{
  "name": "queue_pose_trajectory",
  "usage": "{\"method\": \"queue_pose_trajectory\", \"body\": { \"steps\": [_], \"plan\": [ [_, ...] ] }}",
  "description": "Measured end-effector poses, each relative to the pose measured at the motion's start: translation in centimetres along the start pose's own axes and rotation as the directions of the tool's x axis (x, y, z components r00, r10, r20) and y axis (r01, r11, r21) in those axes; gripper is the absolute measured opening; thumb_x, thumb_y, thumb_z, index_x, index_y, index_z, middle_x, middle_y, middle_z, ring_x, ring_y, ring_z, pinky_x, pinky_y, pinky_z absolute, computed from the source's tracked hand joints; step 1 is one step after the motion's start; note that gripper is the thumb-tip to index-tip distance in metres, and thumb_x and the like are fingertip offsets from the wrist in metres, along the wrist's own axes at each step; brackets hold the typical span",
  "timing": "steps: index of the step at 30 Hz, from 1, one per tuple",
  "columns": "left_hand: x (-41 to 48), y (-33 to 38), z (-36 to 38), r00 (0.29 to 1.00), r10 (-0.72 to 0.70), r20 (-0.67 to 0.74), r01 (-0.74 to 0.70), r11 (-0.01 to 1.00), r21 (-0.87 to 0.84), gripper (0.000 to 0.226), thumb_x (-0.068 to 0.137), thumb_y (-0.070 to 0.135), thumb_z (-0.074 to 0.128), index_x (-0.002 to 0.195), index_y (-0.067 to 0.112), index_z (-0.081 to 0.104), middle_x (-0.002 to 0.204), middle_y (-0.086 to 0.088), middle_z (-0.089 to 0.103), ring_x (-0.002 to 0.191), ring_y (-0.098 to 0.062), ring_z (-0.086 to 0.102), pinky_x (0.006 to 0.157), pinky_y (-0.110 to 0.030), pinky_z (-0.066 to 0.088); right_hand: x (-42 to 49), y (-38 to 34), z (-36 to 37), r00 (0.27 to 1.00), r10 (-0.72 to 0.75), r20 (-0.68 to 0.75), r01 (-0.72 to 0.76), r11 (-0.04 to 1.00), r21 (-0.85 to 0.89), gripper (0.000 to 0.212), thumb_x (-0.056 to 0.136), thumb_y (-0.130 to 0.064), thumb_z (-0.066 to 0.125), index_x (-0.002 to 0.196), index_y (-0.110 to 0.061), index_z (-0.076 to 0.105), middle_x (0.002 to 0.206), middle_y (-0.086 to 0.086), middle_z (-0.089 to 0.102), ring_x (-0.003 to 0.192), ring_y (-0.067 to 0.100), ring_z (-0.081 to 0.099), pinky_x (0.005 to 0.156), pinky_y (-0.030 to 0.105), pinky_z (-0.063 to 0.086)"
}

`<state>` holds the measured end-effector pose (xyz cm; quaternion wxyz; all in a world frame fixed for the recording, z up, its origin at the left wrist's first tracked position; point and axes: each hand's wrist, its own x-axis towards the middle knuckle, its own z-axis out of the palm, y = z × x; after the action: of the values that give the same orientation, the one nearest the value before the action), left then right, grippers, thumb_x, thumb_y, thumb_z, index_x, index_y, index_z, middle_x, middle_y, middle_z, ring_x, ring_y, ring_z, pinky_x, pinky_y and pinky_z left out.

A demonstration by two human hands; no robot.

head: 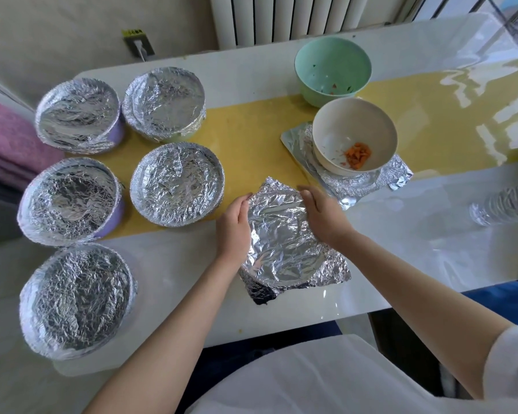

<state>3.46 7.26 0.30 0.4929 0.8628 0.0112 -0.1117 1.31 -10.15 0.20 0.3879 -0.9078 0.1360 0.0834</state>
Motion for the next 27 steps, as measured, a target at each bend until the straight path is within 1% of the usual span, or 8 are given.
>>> {"method": "queue_pose_trajectory", "body": {
  "steps": [3, 7, 11, 15, 17, 19, 21, 27],
  "plan": [
    [-1.2, 0.0, 0.5, 0.986, -0.118, -0.117, 0.116, 0.993, -0.026, 0.039, 0.102, 0.016, 0.031, 0.14, 0.007, 0.037, 0.131, -0.015, 0.053, 0.111, -0.024, 0.054, 0.078, -0.015, 0.036, -0.6, -0.3, -0.4, 0.985, -0.121, -0.124, 0.102, 0.984, -0.145, 0.038, 0.1, -0.016, 0.039, 0.135, -0.004, 0.045, 0.135, 0.013, 0.052, 0.127, 0.027, 0.045, 0.106, 0.035, 0.033],
    [-3.7, 0.0, 0.9, 0.966, -0.167, -0.2, 0.162, 0.986, -0.04, 0.041, 0.101, 0.01, 0.026, 0.141, 0.005, 0.025, 0.124, -0.027, 0.053, 0.105, -0.038, 0.056, 0.067, -0.02, 0.033, -2.7, -0.7, 0.1, 0.941, -0.269, -0.206, 0.223, 0.949, -0.221, 0.037, 0.098, -0.009, 0.042, 0.134, 0.0, 0.046, 0.138, 0.015, 0.049, 0.136, 0.03, 0.035, 0.114, 0.035, 0.021],
    [-6.3, -1.2, 1.0, 0.968, -0.193, -0.161, 0.188, 0.981, -0.04, 0.039, 0.099, 0.007, 0.027, 0.138, 0.006, 0.024, 0.12, -0.029, 0.053, 0.097, -0.043, 0.055, 0.069, -0.034, 0.039, -4.6, 0.1, 1.3, 0.947, -0.264, -0.181, 0.199, 0.93, -0.31, 0.043, 0.099, -0.014, 0.038, 0.14, -0.002, 0.037, 0.148, 0.014, 0.035, 0.143, 0.03, 0.018, 0.118, 0.037, 0.008],
    [-7.9, -2.0, 0.8, 0.967, -0.24, -0.082, 0.234, 0.969, -0.079, 0.031, 0.096, 0.0, 0.033, 0.126, 0.001, 0.032, 0.124, -0.023, 0.045, 0.101, -0.037, 0.049, 0.074, -0.029, 0.036, -5.4, 1.0, 1.7, 0.961, -0.217, -0.168, 0.161, 0.941, -0.296, 0.048, 0.1, -0.016, 0.038, 0.145, -0.006, 0.028, 0.152, 0.012, 0.028, 0.145, 0.027, 0.011, 0.119, 0.037, 0.005],
    [-8.2, -1.8, 0.1, 0.979, -0.128, -0.16, 0.135, 0.99, 0.03, 0.028, 0.093, 0.001, 0.04, 0.12, -0.004, 0.035, 0.121, -0.02, 0.04, 0.109, -0.032, 0.044, 0.084, -0.026, 0.033, -5.4, 1.3, 1.8, 0.963, -0.214, -0.167, 0.161, 0.946, -0.282, 0.049, 0.099, -0.015, 0.041, 0.145, -0.006, 0.028, 0.152, 0.012, 0.029, 0.145, 0.027, 0.012, 0.119, 0.036, 0.006],
    [-7.9, -1.3, -0.8, 0.951, 0.199, -0.236, -0.138, 0.958, 0.251, 0.026, 0.09, 0.01, 0.041, 0.113, -0.002, 0.042, 0.112, -0.019, 0.044, 0.107, -0.029, 0.042, 0.091, -0.027, 0.032, -5.2, 1.4, 1.7, 0.963, -0.213, -0.163, 0.161, 0.946, -0.28, 0.05, 0.097, -0.013, 0.045, 0.144, -0.003, 0.03, 0.15, 0.014, 0.03, 0.144, 0.029, 0.015, 0.119, 0.036, 0.007],
    [-6.7, -0.7, -1.2, 0.894, 0.428, -0.132, -0.362, 0.864, 0.351, 0.027, 0.091, 0.014, 0.038, 0.113, 0.0, 0.048, 0.116, -0.017, 0.048, 0.114, -0.028, 0.043, 0.099, -0.03, 0.031, -5.0, 1.4, 1.5, 0.965, -0.212, -0.157, 0.16, 0.943, -0.292, 0.051, 0.096, -0.011, 0.047, 0.143, -0.002, 0.03, 0.15, 0.015, 0.03, 0.144, 0.03, 0.015, 0.119, 0.035, 0.006],
    [-2.2, -0.1, 0.1, 0.923, 0.334, 0.191, -0.384, 0.769, 0.511, 0.045, 0.101, 0.015, 0.032, 0.146, 0.01, 0.026, 0.155, -0.007, 0.019, 0.144, -0.021, 0.008, 0.117, -0.031, 0.007, -4.4, 0.4, 1.3, 0.977, -0.151, -0.149, 0.107, 0.958, -0.266, 0.058, 0.09, -0.009, 0.047, 0.145, -0.002, 0.027, 0.153, 0.013, 0.026, 0.145, 0.026, 0.01, 0.12, 0.035, 0.005]
  ]
}}
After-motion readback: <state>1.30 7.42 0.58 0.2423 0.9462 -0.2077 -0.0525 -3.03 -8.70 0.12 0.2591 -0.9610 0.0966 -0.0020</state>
